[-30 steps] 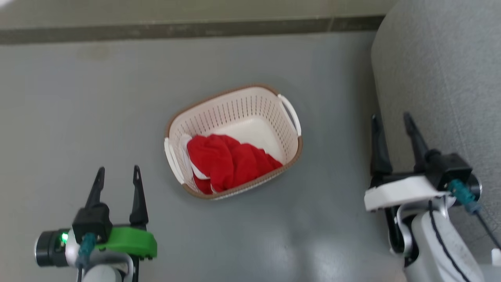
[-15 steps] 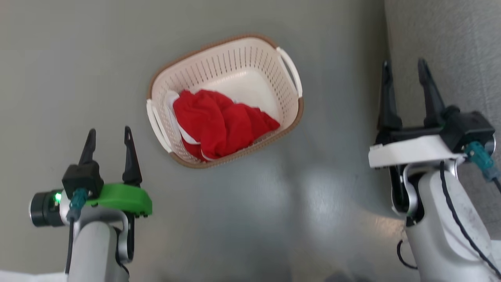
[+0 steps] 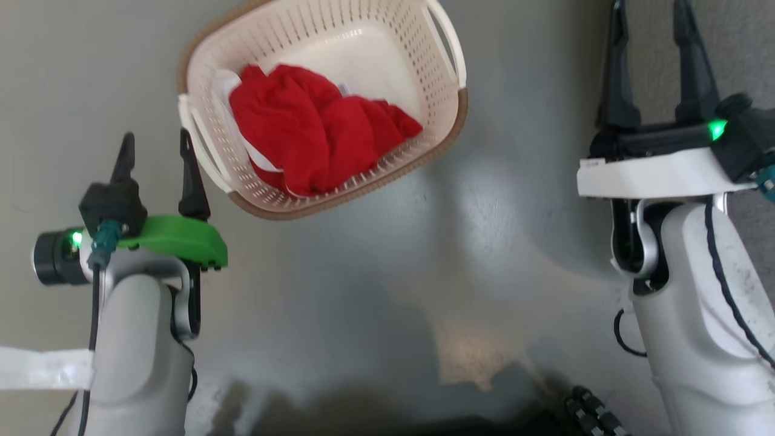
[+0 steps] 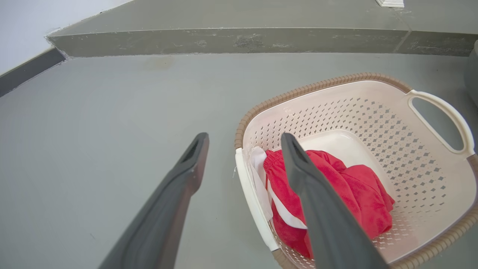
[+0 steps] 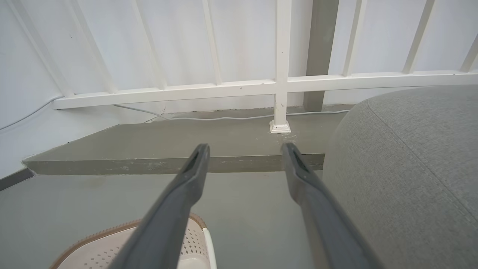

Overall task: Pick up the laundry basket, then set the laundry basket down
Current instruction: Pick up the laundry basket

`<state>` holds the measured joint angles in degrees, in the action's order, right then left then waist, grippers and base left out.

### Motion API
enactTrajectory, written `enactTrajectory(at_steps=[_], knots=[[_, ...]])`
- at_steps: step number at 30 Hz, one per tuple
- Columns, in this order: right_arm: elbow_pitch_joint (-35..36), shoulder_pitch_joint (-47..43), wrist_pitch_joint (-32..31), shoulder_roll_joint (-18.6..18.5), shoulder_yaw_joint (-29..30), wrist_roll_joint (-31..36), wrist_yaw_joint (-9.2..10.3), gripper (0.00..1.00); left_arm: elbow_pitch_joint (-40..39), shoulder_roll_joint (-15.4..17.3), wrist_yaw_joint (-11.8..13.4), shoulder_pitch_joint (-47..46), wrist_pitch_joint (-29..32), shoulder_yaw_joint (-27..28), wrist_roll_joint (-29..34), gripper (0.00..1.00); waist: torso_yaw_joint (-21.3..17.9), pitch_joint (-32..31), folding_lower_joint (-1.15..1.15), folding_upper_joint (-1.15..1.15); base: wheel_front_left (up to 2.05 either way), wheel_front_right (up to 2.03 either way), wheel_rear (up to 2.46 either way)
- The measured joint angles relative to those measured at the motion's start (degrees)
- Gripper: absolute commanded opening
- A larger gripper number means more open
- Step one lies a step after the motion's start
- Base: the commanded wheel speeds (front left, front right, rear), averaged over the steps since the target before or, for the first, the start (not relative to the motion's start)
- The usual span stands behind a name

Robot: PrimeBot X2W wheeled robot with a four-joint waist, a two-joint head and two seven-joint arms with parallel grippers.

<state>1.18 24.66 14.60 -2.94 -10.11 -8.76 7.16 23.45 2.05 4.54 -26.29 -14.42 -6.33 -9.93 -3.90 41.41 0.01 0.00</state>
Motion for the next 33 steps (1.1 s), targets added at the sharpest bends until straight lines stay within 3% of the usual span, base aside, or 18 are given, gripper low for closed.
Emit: enactTrajectory(at_steps=[12, 33], knots=[[0.34, 3.32, 0.00, -0.21, 0.69, -0.48, 0.00, 1.00, 5.80, -0.29, -1.07, -5.82, -0.01, -0.43, 0.10, 1.00, -1.92, 7.85, 0.00, 0.00, 0.00, 0.00, 0.00], [0.37, 5.47, 0.00, -0.22, 0.57, -1.92, 0.00, 1.00, 13.44, 0.36, 0.09, -11.11, 0.00, 5.55, -0.91, 1.00, -4.46, 12.72, -0.01, 0.00, 0.00, 0.00, 0.00]])
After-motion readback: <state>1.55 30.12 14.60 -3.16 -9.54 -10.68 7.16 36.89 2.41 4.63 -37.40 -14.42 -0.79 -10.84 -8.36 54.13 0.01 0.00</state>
